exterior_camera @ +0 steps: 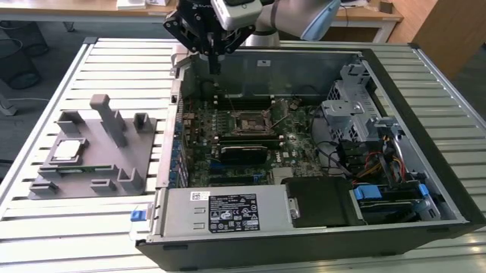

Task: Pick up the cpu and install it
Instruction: 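Reach for the cpu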

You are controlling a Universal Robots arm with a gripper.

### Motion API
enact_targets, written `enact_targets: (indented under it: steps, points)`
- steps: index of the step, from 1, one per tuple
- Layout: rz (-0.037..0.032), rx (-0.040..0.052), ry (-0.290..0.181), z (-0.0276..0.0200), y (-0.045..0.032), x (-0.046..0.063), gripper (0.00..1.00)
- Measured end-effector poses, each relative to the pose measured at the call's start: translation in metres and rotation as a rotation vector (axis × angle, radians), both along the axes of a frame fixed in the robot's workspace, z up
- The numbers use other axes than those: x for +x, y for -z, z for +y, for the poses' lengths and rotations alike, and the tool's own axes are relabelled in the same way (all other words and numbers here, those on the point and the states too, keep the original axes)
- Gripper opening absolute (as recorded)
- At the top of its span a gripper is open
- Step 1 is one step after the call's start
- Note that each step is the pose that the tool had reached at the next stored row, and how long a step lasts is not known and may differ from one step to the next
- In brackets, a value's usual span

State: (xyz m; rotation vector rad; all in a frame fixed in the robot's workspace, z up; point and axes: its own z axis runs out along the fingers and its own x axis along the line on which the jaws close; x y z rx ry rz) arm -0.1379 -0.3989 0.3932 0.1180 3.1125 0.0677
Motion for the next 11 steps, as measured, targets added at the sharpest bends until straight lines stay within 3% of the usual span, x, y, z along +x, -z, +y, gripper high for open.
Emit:
enact_targets:
  steps: [11]
  points:
    - [-0.0001,0.0000,0.000,0.0009,0.0004,-0.028,0.11]
